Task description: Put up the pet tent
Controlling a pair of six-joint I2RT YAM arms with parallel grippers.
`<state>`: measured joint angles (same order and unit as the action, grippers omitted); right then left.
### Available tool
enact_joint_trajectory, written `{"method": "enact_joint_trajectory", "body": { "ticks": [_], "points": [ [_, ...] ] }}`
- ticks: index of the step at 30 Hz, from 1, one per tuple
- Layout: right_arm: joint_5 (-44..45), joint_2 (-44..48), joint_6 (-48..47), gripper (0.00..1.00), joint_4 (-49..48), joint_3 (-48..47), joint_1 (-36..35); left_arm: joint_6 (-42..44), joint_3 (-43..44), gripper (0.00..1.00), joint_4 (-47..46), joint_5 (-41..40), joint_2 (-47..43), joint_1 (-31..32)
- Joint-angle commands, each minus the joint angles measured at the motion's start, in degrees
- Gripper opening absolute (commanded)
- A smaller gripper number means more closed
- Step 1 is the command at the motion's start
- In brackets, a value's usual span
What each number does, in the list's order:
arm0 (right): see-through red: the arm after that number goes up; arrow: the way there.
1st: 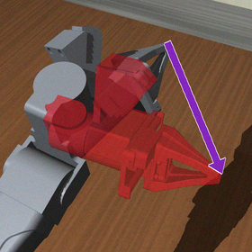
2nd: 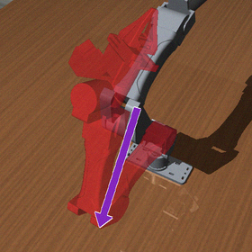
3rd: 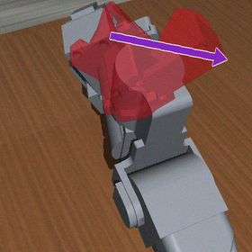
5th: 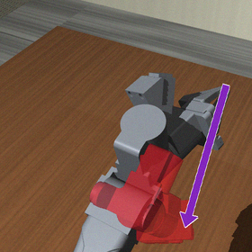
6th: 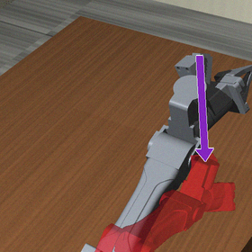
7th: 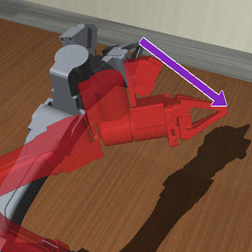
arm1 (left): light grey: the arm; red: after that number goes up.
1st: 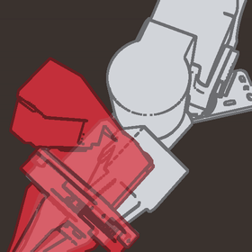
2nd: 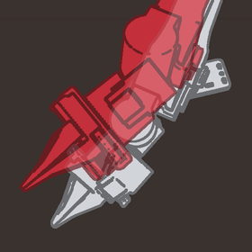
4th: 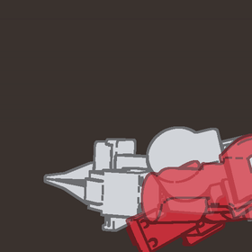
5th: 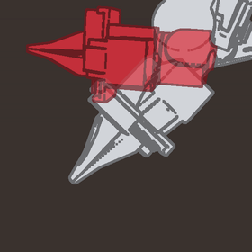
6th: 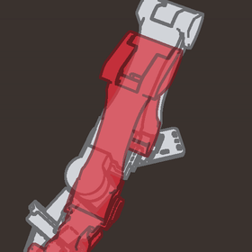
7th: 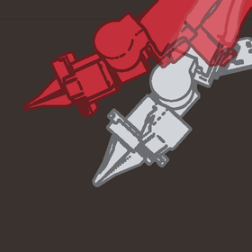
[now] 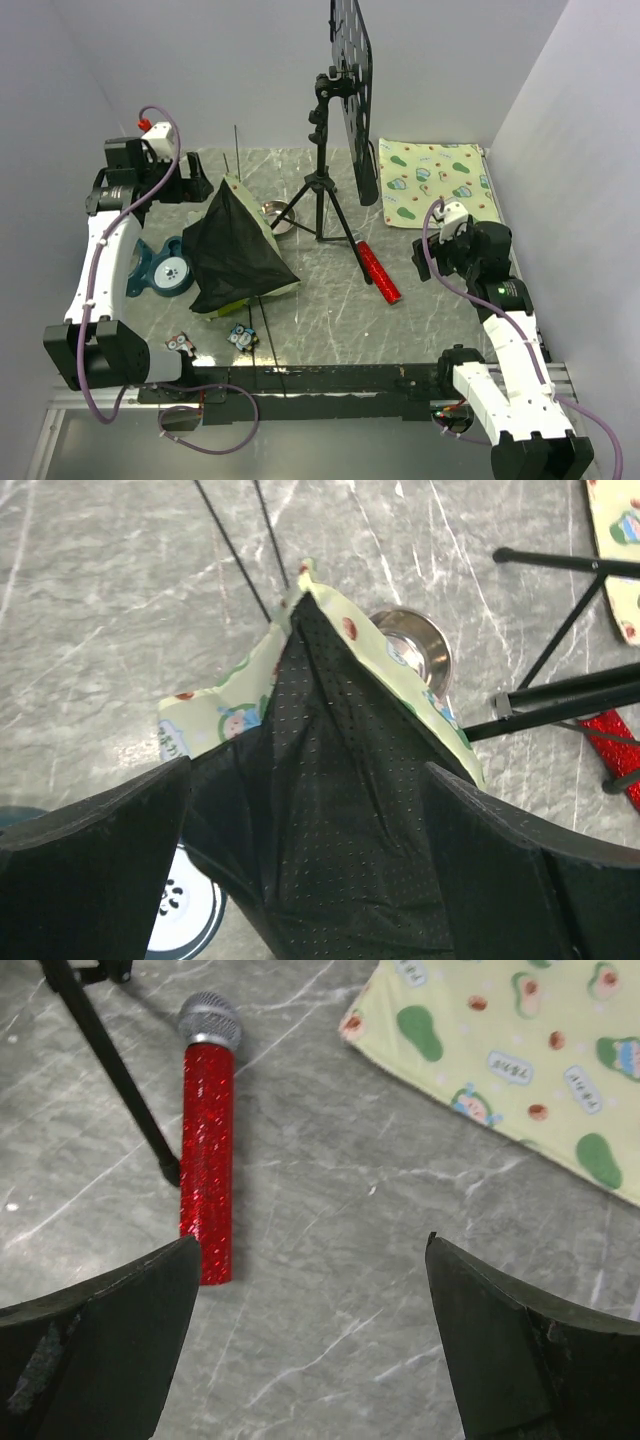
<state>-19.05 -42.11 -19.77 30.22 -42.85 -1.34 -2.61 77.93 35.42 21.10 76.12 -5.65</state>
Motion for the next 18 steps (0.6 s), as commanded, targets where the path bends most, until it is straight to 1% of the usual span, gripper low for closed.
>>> {"method": "enact_joint_trajectory", "body": {
  "ticks": [1, 3, 5, 11, 15, 18],
  "points": [
    [-3.4, 1.6, -0.5, 1.0, 3.7, -1.8, -0.2, 4.9, 2.8, 1.0, -1.1, 3.0, 0.4, 1.9],
    [-3.5, 2.4, -1.8, 1.0, 5.6, -2.1, -1.5, 10.9, 3.3, 1.0, -0.3, 10.7, 1.5, 2.1],
    [-2.5, 3.3, -3.6, 1.0, 7.3, -2.0, -3.2, 15.0, 3.4, 1.0, -0.3, 16.1, 2.6, 2.9],
    [0.2, 4.6, -9.6, 1.0, 13.1, -0.7, -6.2, 24.5, 4.6, 1.0, -1.8, 25.4, 8.2, 8.5],
    [0.9, 6.9, -15.9, 1.0, 18.2, 0.0, -8.0, 27.7, 5.0, 1.0, -7.6, 28.2, 11.5, 12.2],
    [1.4, 7.4, -18.6, 1.0, 22.0, -1.1, -7.9, 30.8, 7.8, 1.0, -8.3, 35.5, 15.1, 13.4]
  ]
}}
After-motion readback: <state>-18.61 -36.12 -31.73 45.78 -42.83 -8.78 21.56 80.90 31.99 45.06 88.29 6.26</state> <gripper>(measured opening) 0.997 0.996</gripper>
